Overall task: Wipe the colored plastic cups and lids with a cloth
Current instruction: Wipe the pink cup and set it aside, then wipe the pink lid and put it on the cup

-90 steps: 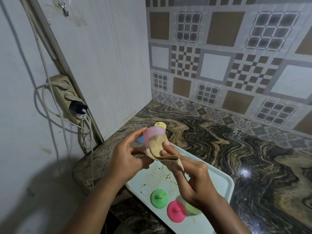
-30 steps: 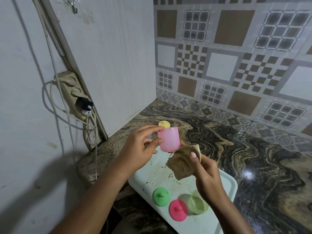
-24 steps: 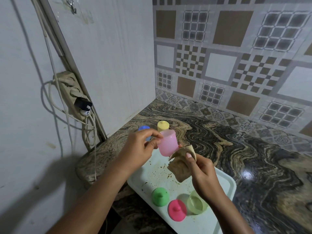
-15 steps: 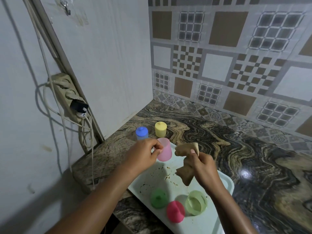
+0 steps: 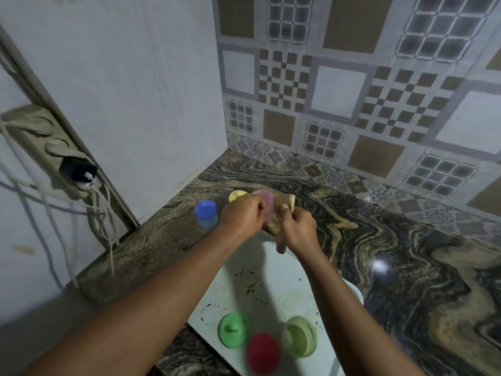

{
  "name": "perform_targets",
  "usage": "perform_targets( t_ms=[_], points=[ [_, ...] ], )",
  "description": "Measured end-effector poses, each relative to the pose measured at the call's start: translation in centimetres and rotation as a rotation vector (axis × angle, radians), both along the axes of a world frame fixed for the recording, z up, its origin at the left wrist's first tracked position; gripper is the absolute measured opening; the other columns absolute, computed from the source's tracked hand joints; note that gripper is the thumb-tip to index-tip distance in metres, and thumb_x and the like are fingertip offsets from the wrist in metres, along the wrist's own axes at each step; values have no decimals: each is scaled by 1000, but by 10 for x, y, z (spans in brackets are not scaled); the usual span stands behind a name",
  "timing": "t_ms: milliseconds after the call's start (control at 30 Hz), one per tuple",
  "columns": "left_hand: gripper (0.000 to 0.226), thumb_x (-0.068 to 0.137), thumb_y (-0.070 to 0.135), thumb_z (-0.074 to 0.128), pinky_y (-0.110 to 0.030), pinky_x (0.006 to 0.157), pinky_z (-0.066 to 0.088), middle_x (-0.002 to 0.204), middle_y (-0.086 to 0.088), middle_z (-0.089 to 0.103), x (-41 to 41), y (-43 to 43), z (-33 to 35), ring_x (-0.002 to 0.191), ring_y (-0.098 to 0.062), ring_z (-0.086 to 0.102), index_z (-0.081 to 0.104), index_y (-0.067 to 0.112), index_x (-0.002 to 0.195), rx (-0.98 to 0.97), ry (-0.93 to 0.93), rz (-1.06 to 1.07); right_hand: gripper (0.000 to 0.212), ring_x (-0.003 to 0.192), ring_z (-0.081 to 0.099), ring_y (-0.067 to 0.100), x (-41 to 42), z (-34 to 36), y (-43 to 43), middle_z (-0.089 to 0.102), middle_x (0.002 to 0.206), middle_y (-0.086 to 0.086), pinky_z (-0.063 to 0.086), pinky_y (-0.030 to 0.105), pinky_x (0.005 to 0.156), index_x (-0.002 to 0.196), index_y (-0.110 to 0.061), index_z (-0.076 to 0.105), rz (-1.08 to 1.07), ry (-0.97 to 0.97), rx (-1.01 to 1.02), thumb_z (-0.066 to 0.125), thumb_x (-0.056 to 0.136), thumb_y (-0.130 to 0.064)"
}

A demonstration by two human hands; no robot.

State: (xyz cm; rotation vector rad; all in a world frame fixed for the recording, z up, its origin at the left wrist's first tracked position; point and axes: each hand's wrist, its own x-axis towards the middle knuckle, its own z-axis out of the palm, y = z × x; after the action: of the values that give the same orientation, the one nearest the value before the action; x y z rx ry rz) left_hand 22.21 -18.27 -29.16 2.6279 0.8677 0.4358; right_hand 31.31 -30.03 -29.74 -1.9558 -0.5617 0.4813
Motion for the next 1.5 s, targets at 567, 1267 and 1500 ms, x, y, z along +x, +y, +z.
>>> perform_targets(
  t_ms=[567,1267,1500],
  points=[
    [20,93,19,57,-32,69,46,107,-8,72,54,30,-41,100,-31,68,76,20,99,-44,242,16,38,77,58,33,41,-52,39,60,74,15,35,33,66,71,-10,51,59,-82,-86,49,105,-26],
    [16,90,28,71,-28,66,51,103,13,74,-66,-65,26,62,-3,62,74,23,105,-104,-203,-117,51,55,68,40,-45,9,-85,65,57,27,57,53,59,80,-1,61,56,25,207,44,101,-45],
    [27,93,27,68,-41,90,56,125,10,69,-132,-126,-24,100,-17,68,70,28,119,-282,153,-82,51,59,68,41,-121,2,-171,65,53,20,57,58,69,93,-6,73,170,127,164,43,100,-46]
  ],
)
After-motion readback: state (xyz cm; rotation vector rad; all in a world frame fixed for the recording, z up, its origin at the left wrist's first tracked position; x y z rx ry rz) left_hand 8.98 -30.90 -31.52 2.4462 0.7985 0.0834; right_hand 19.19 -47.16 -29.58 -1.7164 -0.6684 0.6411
